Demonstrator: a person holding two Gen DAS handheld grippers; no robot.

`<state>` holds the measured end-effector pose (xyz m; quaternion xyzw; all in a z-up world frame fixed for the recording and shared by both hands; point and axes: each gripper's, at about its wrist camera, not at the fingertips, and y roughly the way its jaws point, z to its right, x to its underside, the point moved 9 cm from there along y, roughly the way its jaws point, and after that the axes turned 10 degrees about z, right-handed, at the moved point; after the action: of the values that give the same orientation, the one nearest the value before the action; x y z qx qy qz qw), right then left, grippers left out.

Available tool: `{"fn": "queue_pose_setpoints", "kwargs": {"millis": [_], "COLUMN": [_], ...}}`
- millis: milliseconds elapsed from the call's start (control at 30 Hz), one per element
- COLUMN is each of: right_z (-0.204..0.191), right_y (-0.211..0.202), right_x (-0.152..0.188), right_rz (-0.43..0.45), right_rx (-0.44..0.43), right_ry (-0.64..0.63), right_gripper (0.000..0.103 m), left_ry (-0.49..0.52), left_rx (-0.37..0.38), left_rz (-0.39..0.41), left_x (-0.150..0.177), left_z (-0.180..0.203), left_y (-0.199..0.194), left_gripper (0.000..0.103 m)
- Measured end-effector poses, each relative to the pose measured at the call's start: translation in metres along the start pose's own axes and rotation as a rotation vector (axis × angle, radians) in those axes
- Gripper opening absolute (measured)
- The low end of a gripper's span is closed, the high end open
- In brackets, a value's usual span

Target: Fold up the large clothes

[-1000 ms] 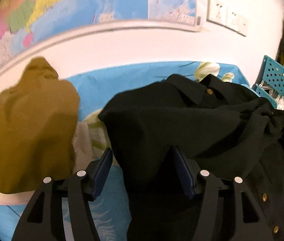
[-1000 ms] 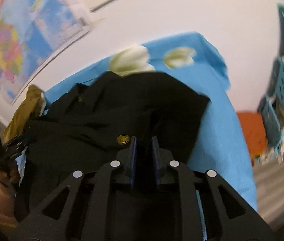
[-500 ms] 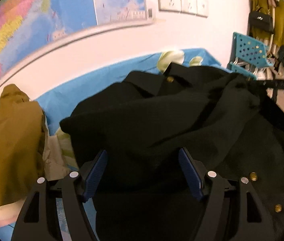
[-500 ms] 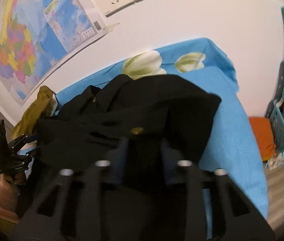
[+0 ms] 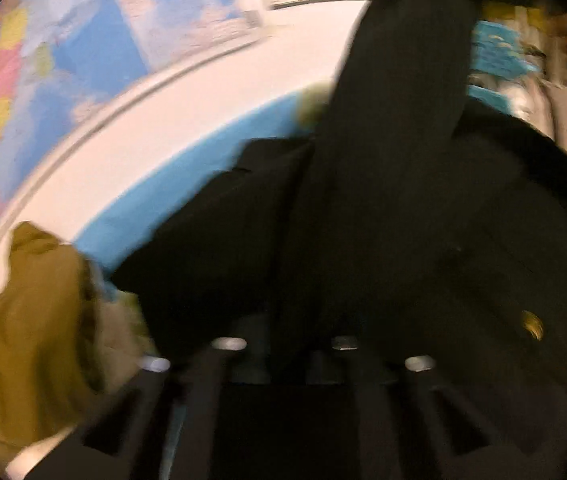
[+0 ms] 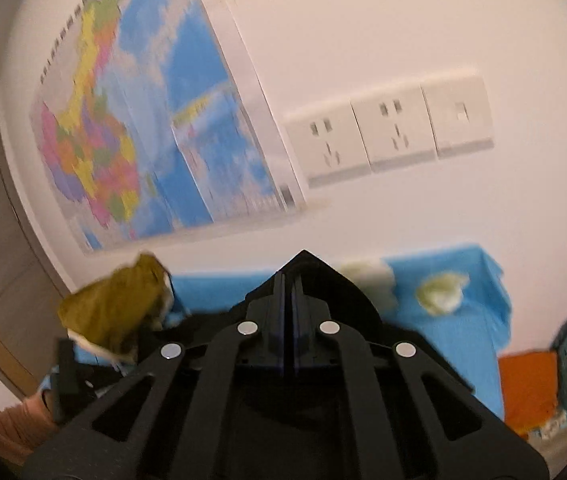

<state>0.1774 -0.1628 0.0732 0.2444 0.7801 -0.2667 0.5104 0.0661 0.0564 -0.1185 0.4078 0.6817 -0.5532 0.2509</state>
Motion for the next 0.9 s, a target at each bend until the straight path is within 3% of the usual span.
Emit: {"fn": "queue_pose_setpoints", "kwargs": {"millis": [67, 133, 233, 300, 400, 467, 600, 667, 700, 733, 767, 900], "right_z": [-0.001, 0.014, 0.052, 0.080, 0.099, 0.103, 0.104, 0.105, 0.108, 0.109, 0.108, 0.075], "right_y": [-0.005, -0.004, 0.004, 0.005, 0.000, -0.004, -0.010, -0.012, -0.016, -0.021, -0.029, -0.041], "right_x": [-0.008, 0.008, 0.063, 0.109, 0.143, 0.148, 0.143, 0.140, 0.137, 0.133, 0.124, 0.099], "right_rz": [0.049, 0.016, -0.148, -0.283, -0.344, -0.342, -0.323, -0.327, -0.319, -0.302, -0.260, -0.158], "right_rx": [-0.002, 0.018, 0.137, 0.191, 0.223, 0.229, 0.243, 0.263, 0.293, 0.309, 0.315, 0.279], "right_ry": [-0.029, -0.030, -0.056, 0.004, 0.049, 0.066, 0.065, 0.066, 0.070, 0.076, 0.090, 0.019], "right_gripper": [0.002, 0.002, 0.003, 0.003, 0.003, 0.004, 0.007, 0.016, 0.022, 0.041, 0.046, 0.046], "left_ry": [-0.075, -0.085, 0.000, 0.086, 0.055, -0.011, -0.096, -0.099, -0.108, -0.114, -0.116, -0.120], "left_rx": [-0.063, -0.118, -0.047, -0.026, 0.015, 0.050, 0.182, 0.221, 0.245, 0.253, 0.241, 0.211], "left_rz": [0.073, 0.087, -0.003, -0.036, -0.020, -0.023, 0.016, 0.067, 0.087, 0.089, 0.087, 0.050], "left_x": [-0.018, -0.024, 0.000, 0.018, 0.019, 0.015, 0.010, 0.007, 0.004, 0.002, 0.001, 0.001], "left_z": [-0.024, -0.034, -0.008, 0.011, 0.012, 0.005, -0.001, 0.001, 0.001, 0.001, 0.000, 0.001], "left_y": [-0.006, -0.005, 0.014, 0.021, 0.016, 0.015, -0.006, -0.022, -0.029, -0.032, -0.031, -0.012], "left_gripper": [0.008, 0.010, 0.014, 0.022, 0.032, 0.054, 0.065, 0.072, 0.074, 0.075, 0.075, 0.075]}}
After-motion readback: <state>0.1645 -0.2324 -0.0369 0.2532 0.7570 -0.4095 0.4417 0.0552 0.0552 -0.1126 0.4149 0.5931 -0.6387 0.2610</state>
